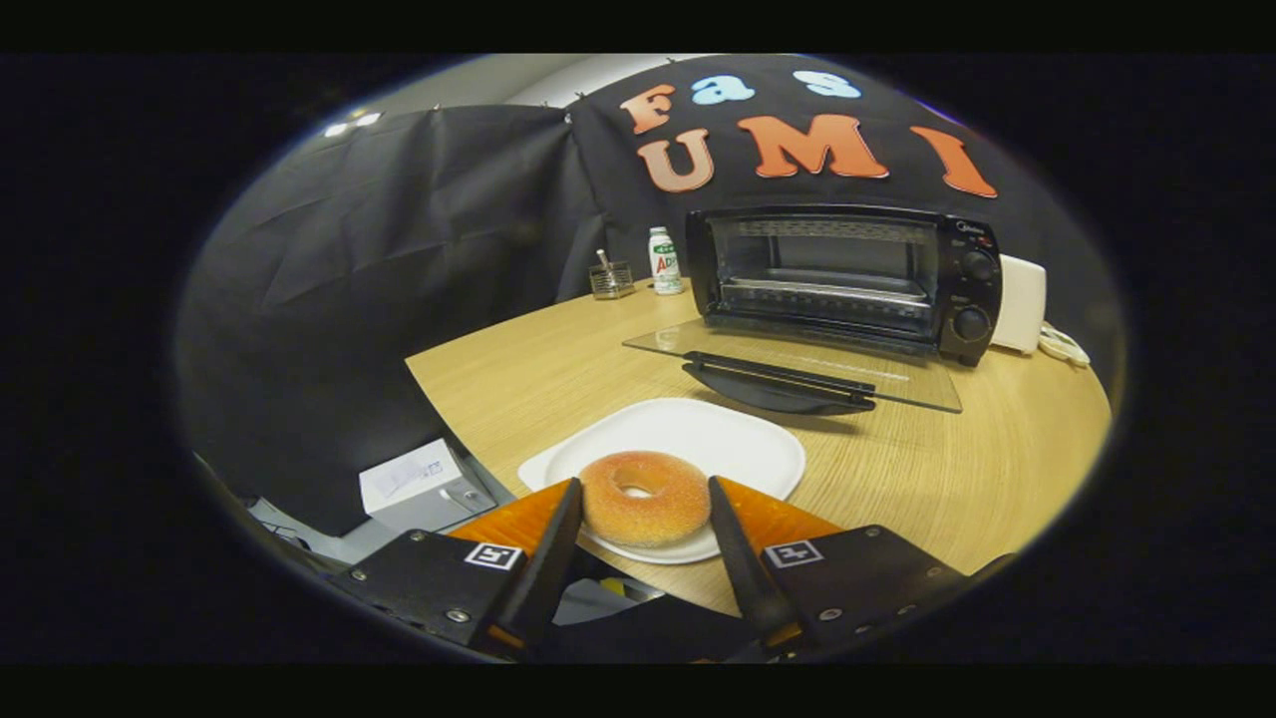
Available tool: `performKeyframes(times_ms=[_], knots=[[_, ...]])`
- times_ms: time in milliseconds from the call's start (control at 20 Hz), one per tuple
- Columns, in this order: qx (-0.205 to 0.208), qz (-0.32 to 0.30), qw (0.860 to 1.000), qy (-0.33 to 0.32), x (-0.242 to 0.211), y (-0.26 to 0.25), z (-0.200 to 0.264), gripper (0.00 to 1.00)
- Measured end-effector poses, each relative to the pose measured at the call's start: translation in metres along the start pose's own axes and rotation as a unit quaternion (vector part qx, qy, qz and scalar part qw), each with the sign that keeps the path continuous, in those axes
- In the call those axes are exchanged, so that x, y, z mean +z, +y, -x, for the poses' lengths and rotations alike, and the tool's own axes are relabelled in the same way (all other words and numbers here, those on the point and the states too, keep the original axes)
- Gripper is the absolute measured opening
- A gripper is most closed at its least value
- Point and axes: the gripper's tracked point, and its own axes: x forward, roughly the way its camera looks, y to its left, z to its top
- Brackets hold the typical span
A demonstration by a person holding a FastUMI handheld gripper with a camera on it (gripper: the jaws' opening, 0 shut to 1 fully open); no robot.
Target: Open the toaster oven, put the food inside, and close the toaster oven door.
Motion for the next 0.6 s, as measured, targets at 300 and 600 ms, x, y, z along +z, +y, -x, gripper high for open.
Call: performKeyframes(times_ms=[300,600], knots=[[-0.001,-0.068,0.996,-0.058,0.038,-0.014,0.01,0.66],[0.018,-0.186,0.973,-0.132,0.091,-0.023,-0.002,0.64]])
